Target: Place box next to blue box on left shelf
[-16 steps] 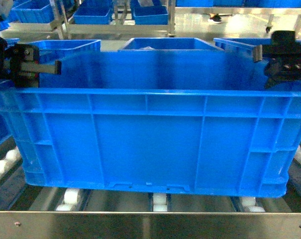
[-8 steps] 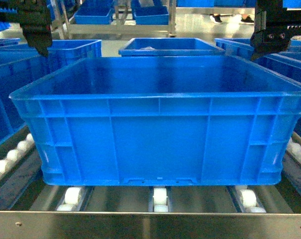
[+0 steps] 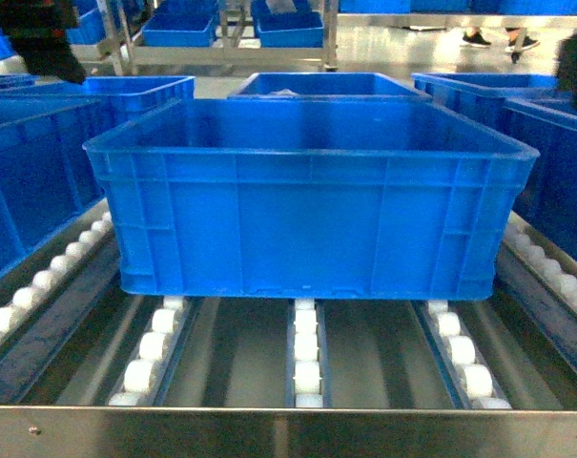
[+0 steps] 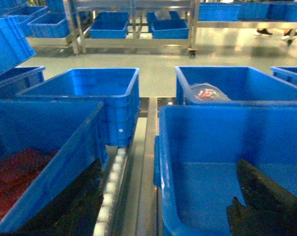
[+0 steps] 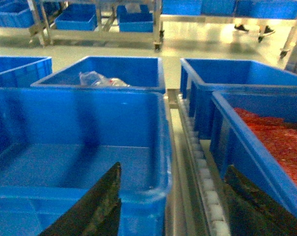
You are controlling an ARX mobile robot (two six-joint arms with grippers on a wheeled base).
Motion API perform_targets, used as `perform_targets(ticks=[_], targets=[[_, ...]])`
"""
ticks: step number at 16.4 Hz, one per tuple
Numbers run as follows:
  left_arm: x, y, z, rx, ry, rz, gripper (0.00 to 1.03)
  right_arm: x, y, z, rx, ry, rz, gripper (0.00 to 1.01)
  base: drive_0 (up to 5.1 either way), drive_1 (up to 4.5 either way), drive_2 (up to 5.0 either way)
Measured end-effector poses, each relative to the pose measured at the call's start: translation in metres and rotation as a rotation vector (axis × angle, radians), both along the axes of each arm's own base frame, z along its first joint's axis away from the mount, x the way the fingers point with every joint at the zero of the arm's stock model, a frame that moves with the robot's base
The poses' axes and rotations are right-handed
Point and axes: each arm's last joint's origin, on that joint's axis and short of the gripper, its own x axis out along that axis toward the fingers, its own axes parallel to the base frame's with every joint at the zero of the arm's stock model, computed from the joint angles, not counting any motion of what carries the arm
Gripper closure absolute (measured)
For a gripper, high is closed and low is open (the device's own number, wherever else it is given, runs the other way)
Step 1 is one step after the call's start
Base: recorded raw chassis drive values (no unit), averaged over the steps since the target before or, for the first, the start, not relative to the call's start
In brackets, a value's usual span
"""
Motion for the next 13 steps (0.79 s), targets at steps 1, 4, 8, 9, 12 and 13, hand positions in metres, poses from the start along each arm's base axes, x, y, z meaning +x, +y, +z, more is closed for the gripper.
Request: perform_targets(ticks=[1, 4, 8, 9, 12, 13], targets=[[-0.018, 0.005, -0.009, -0.002, -0.010, -0.020, 0.37, -0.014, -0.009, -0.003, 0.005, -0.048, -0.014, 0.50, 0.0, 0.00, 0.0], [-0.053, 0.017, -0.023, -0.004, -0.022, -0.019, 0.66, -0.050, -0.019, -0.011, 0.005, -0.079, 0.003, 0.79, 0.0, 0.00, 0.0], [-0.094, 0.027, -0.041, -0.006, -0.004, -0.022, 1.01, -0.088, -0.033, -0.030, -0.001, -0.057, -0.006, 1.00, 0.0, 0.00, 0.0], [-0.102, 0.029, -0.043, -0.007, -0.009, -0.023, 1.01, -0.096, -0.034, -0.031, -0.001, -0.063, 0.000, 1.00, 0.0, 0.00, 0.0], [-0.122, 0.042, -0.050, -0.008, -0.006, -0.006, 1.01, -0.115, -0.046, -0.040, -0.001, -0.046, 0.000, 1.00, 0.0, 0.00, 0.0], [-0.126, 0.042, -0.051, -0.008, -0.006, -0.006, 1.01, -0.118, -0.048, -0.041, -0.001, -0.047, -0.011, 1.00, 0.0, 0.00, 0.0]])
